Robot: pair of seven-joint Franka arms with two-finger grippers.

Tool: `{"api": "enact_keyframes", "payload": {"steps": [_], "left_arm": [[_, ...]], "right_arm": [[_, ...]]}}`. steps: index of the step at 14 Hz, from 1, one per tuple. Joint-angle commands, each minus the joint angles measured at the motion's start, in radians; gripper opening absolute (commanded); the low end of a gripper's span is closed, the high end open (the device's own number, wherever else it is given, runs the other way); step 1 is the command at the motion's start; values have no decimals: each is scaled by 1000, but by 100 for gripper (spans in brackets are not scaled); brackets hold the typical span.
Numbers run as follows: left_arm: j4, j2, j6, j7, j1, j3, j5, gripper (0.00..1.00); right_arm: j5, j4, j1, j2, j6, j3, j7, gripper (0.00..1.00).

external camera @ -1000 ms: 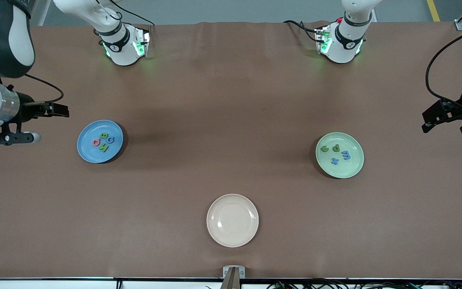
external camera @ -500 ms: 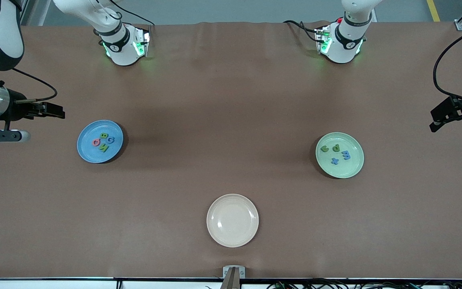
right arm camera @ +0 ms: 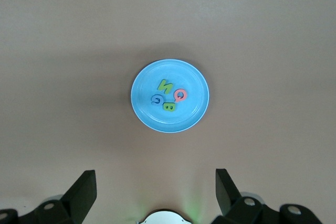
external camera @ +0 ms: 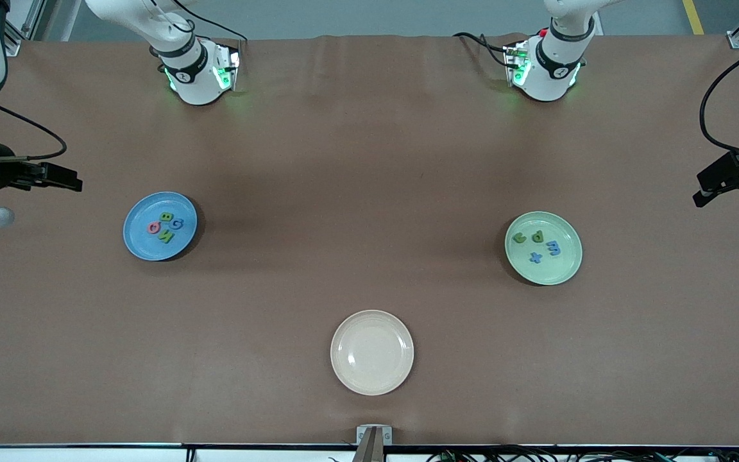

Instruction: Sort uppercase to blue plate, lowercase to green plate

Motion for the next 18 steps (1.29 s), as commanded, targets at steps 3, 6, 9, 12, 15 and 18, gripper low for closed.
{"api": "enact_keyframes", "payload": {"steps": [3, 6, 9, 12, 15, 18], "left_arm": [[22, -1, -42, 5, -221, 205, -14, 100], [23, 0, -42, 5, -234, 213, -14, 100], [22, -1, -44, 2, -358, 335, -14, 100], [23, -1, -50, 2, -388, 368, -14, 100], [20, -3, -53, 5, -383, 366, -14, 100], [19, -1, -76, 0, -385, 366, -14, 100]], "right_arm": [[2, 16, -27, -2, -5, 7, 8, 100], [20, 21, -27, 3, -3, 8, 9, 100], [4, 120, -15, 38, -16, 11, 6, 100], [16, 180, -23, 40, -34, 11, 3, 100], [17, 215, -24, 38, -81, 10, 3, 100], [22, 219, -20, 23, -103, 14, -3, 100]]}}
